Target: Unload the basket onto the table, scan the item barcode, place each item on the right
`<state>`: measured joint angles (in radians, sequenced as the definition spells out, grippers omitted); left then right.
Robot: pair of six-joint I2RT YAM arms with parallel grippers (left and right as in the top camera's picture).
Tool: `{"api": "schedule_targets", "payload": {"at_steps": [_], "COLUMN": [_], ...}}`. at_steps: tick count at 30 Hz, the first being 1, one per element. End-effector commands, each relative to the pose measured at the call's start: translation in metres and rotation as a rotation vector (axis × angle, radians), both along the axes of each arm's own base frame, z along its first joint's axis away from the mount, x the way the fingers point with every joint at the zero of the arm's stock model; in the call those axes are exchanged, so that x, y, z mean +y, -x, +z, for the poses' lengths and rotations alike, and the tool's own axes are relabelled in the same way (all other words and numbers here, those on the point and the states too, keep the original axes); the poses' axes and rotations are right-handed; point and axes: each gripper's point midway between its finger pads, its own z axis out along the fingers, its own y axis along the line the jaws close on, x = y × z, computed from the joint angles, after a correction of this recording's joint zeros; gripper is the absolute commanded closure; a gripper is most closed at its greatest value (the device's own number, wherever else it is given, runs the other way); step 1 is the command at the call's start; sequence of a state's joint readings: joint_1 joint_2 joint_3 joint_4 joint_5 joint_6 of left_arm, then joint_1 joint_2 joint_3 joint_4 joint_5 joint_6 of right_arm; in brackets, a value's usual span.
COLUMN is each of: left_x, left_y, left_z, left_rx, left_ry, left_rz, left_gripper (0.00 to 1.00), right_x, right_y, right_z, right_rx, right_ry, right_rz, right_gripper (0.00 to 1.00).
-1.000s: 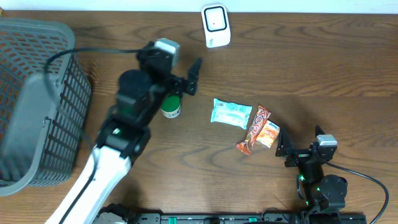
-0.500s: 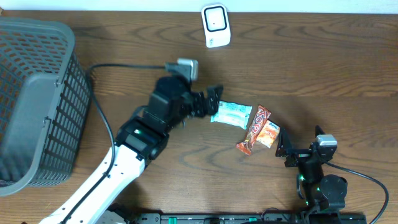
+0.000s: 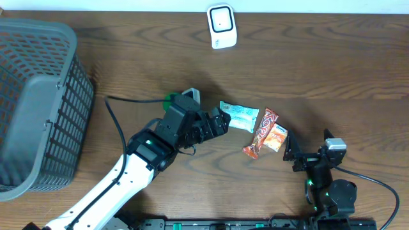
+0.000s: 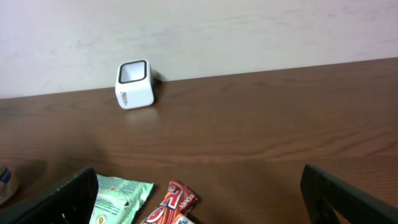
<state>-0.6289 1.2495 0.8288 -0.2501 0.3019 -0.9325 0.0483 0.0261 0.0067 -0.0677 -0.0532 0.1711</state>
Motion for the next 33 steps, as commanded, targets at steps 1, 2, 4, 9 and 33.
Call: {"api": "schedule_targets", "payload": {"at_steps": [1,2,4,9,33], "left_x": [-0.007,-0.01,-0.016,-0.023,-0.071], "left_y": [0.018,0.021,0.024,0.027,0.051], "left_z": [-0.021,-0.025,-0.031,-0.05,-0.117], "left_rx": [0.135,0.15,0.167,0.201,0.452], "left_ry": [0.055,0.071,0.112,0.164,0.302], "left_rz": [-0.016,-0.026,-0.047,-0.049,-0.029], "left_gripper": [0.03,0.02,0.02,0.02,0.03], "right_x": [0.002,0.002,0.002,0.002,0.002], "right_y": [0.0,0.0,0.0,0.0,0.0], "right_z": [-0.001,-0.001,-0.001,-0.001,-0.001], "right_rx": [0.003,0.003,0.003,0.003,0.003], "right_ry": [0.015,0.015,0.015,0.015,0.015], "right_rz": [0.012,0.012,0.012,0.012,0.012], "right_gripper": [0.01,0.01,0.01,0.01,0.01]}}
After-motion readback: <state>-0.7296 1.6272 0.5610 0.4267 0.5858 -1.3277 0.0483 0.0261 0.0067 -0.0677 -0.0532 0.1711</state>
